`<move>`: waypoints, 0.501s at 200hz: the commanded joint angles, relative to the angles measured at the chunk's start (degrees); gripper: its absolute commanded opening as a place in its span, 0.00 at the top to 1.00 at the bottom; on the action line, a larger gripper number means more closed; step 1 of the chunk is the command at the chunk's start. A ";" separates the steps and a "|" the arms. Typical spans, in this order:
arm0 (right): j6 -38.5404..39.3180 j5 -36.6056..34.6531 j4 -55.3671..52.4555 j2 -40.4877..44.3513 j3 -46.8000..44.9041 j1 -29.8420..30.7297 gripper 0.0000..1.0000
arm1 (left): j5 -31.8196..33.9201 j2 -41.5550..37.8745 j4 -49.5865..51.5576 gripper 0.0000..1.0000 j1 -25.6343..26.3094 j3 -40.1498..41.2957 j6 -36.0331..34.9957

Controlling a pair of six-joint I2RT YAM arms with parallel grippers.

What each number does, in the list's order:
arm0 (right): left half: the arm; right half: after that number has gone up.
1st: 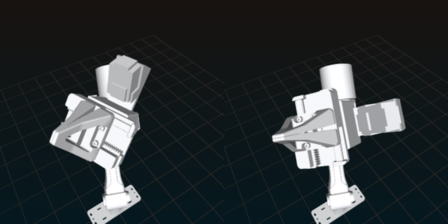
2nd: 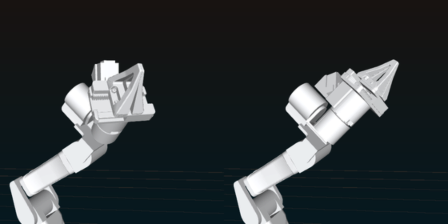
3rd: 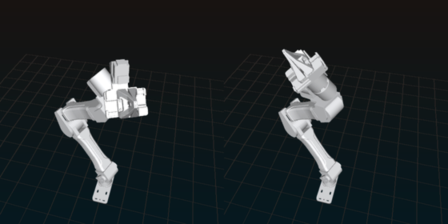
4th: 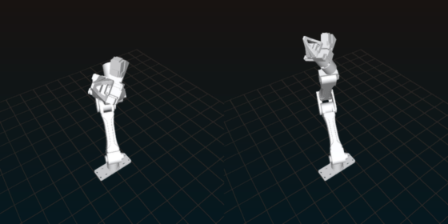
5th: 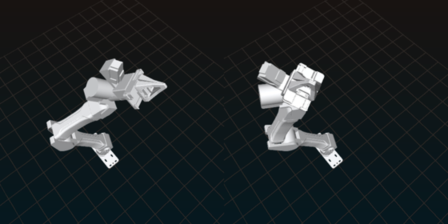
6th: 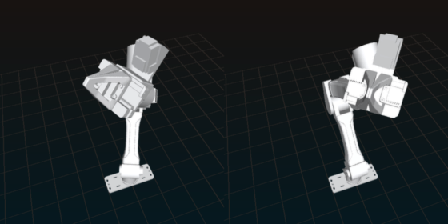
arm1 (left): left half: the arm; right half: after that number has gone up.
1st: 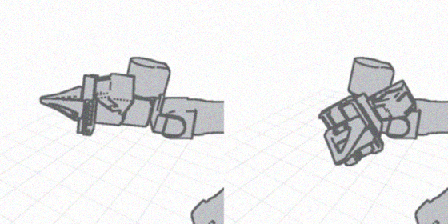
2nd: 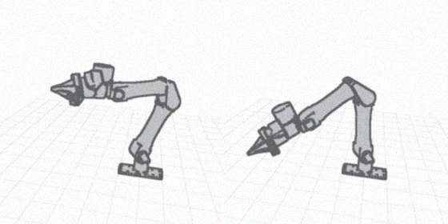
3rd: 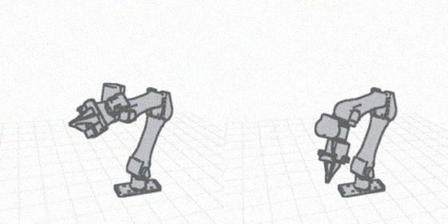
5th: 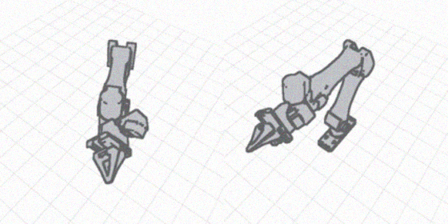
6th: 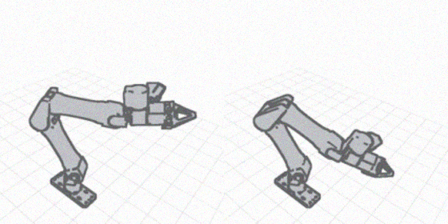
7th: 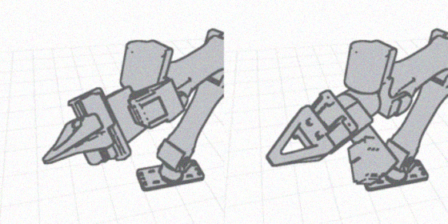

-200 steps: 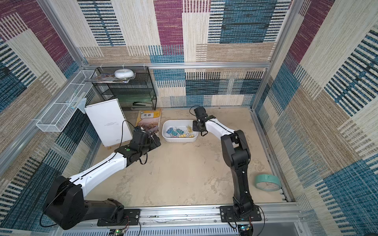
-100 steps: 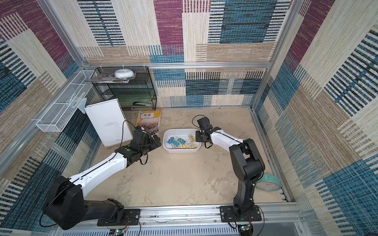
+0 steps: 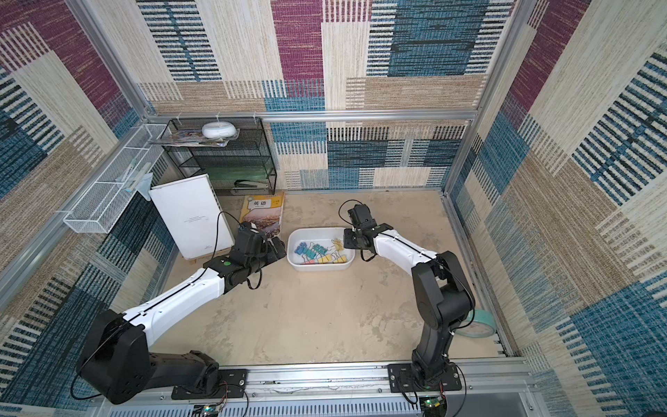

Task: Take out the binder clips from the storage box
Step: Move the storage box to the center of the board, then pick up the binder clip from the storage box.

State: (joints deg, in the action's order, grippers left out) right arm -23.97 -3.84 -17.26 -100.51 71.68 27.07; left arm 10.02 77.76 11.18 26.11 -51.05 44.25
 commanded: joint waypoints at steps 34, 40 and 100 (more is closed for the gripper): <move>3.44 -0.41 -0.59 4.12 1.27 3.13 0.52 | -2.04 -1.34 -0.02 0.01 0.93 -0.65 -0.30; 3.49 -0.55 -0.50 4.18 1.19 3.60 0.52 | -1.82 -1.69 0.02 0.01 1.33 -0.70 -0.41; 4.36 -1.56 -1.23 1.65 2.12 7.70 0.53 | -1.23 -2.13 3.58 0.01 3.16 -2.68 -0.36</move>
State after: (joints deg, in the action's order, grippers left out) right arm -20.32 -4.67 -17.47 -98.59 73.71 34.13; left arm 8.75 75.70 12.73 28.95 -52.36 44.16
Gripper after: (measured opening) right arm 0.463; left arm 0.988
